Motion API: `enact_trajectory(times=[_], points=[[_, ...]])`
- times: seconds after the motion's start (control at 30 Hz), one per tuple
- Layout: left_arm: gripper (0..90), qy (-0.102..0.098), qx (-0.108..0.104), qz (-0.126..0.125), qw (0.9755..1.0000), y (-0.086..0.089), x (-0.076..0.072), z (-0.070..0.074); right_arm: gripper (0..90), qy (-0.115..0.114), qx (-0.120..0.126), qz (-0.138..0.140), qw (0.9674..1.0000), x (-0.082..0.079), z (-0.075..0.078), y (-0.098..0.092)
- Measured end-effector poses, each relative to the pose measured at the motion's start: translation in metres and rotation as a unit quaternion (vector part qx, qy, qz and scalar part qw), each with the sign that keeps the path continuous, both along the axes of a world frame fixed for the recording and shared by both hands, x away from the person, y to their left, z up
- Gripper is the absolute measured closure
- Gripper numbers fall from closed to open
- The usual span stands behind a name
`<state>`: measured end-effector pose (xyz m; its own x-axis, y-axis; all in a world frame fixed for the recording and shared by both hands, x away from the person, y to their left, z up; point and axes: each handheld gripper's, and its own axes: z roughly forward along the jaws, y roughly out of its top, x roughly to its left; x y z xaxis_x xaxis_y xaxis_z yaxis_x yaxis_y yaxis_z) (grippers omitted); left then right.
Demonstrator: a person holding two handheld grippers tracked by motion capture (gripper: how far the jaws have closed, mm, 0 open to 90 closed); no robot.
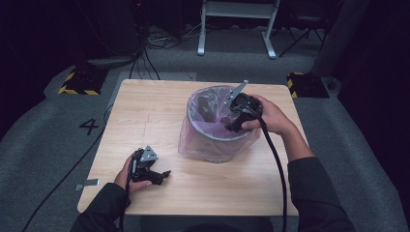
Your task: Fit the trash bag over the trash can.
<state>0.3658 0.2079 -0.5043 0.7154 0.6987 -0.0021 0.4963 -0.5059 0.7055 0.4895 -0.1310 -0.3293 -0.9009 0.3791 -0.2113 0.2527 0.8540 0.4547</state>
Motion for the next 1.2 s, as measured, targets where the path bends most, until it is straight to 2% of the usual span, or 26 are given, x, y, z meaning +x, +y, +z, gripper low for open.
enact_trajectory(times=[0.07, 0.17, 0.23, 0.33, 0.4, 0.43, 0.7, 0.8, 0.87, 0.93, 1.03, 1.2], points=[[9.9, 0.000, 0.000, 0.000, 1.0000, 0.000, 0.000, 0.000, 22.3, -0.008, 0.021, -0.001, 0.9998, -0.002, 0.002, -0.003], [9.9, 0.000, 0.000, 0.000, 1.0000, 0.000, 0.000, 0.000, 21.8, -0.035, 0.047, -0.008, 0.9982, -0.007, 0.005, -0.009], [9.9, 0.002, 0.000, 0.000, 1.0000, 0.000, 0.000, 0.000, 21.3, -0.039, 0.071, -0.010, 0.9967, -0.009, 0.008, -0.013], [9.9, 0.001, -0.001, 0.000, 1.0000, 0.000, 0.000, 0.000, 21.6, -0.056, 0.105, -0.021, 0.9926, -0.014, 0.012, -0.019], [9.9, 0.000, -0.001, 0.000, 1.0000, 0.000, 0.000, 0.000, 21.7, -0.054, 0.133, -0.029, 0.9893, -0.015, 0.014, -0.026], [9.9, 0.000, 0.000, 0.000, 1.0000, 0.000, 0.000, 0.000, 21.4, -0.057, 0.139, -0.034, 0.9881, -0.016, 0.015, -0.028], [9.8, 0.000, -0.001, -0.001, 1.0000, 0.000, 0.000, 0.000, 19.4, -0.083, 0.181, -0.050, 0.9787, -0.027, 0.021, -0.046], [9.9, 0.001, -0.002, 0.000, 1.0000, 0.000, 0.000, 0.000, 19.4, -0.103, 0.184, -0.056, 0.9759, -0.035, 0.025, -0.052], [9.8, 0.000, 0.000, -0.001, 1.0000, 0.000, 0.000, 0.000, 19.5, -0.104, 0.195, -0.056, 0.9736, -0.040, 0.028, -0.057], [9.8, 0.001, -0.001, 0.000, 1.0000, 0.000, 0.000, 0.000, 20.2, -0.110, 0.209, -0.057, 0.9700, -0.046, 0.032, -0.062], [9.8, 0.000, 0.000, -0.001, 1.0000, 0.000, 0.000, 0.000, 19.6, -0.114, 0.216, -0.057, 0.9682, -0.053, 0.034, -0.068], [9.9, 0.001, -0.001, 0.000, 1.0000, 0.000, 0.000, 0.000, 18.4, -0.120, 0.206, -0.067, 0.9688, -0.065, 0.032, -0.079]])
